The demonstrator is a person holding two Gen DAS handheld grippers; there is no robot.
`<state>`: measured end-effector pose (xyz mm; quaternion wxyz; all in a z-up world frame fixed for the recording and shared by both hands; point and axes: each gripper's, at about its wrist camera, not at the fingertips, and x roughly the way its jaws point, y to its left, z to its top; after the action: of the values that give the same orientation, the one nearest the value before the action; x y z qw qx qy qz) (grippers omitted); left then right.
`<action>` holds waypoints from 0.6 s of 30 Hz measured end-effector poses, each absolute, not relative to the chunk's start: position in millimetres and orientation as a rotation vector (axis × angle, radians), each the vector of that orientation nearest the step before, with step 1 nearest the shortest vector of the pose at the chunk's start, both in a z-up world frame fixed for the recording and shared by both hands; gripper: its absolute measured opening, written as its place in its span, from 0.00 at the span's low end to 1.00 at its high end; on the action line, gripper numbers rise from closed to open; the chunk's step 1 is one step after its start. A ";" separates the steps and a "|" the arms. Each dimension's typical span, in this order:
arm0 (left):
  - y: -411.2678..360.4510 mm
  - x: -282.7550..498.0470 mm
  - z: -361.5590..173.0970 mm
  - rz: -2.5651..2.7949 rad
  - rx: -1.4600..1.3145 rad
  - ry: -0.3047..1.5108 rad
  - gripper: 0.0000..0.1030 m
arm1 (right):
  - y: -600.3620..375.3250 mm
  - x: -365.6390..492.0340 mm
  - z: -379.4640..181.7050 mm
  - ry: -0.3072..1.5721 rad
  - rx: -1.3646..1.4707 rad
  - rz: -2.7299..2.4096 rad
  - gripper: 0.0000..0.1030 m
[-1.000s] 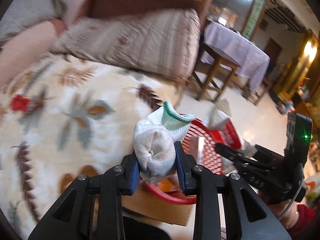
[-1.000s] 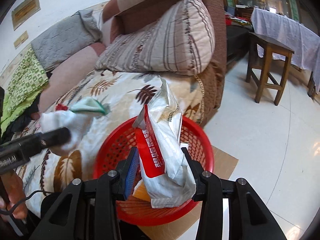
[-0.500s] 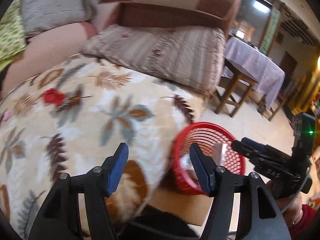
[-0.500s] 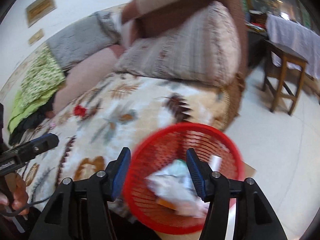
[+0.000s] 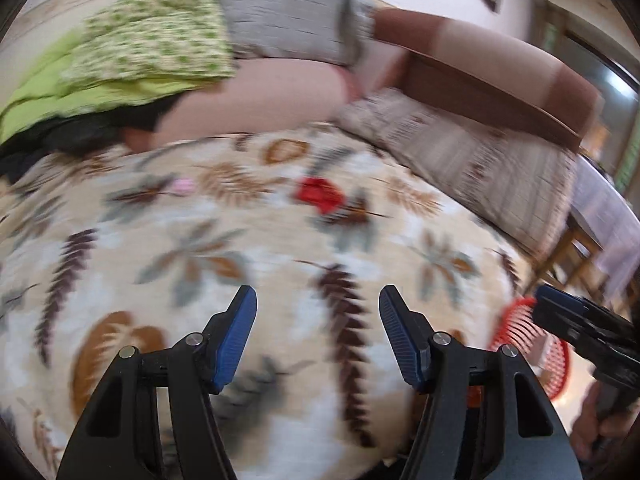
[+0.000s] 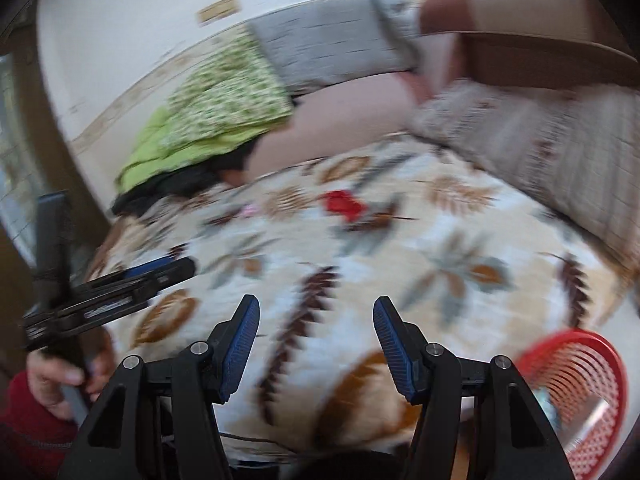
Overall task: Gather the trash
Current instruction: 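Bring both open tools back over the trash on the bed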
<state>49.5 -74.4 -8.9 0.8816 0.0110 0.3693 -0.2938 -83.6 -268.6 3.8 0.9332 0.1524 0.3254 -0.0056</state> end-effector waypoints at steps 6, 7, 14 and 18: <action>-26.0 86.4 -18.8 -0.507 -0.062 0.804 0.61 | -244.7 -36.6 -4.0 0.718 0.290 0.101 0.64; -21.6 90.3 -20.6 -0.494 -0.070 0.807 0.61 | -246.3 -24.6 -7.3 0.728 0.264 0.087 0.64; -9.8 116.7 -45.3 -0.435 -0.103 0.835 0.61 | -279.9 61.4 -30.4 0.777 0.136 0.038 0.68; -14.6 132.5 -61.5 -0.444 -0.094 0.873 0.61 | -304.1 124.7 -53.7 0.833 0.102 0.020 0.68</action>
<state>132.5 -14.6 -61.5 0.8815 -0.0453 0.4190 -0.2131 124.7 -304.1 -53.7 0.9133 0.0497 0.4042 0.0096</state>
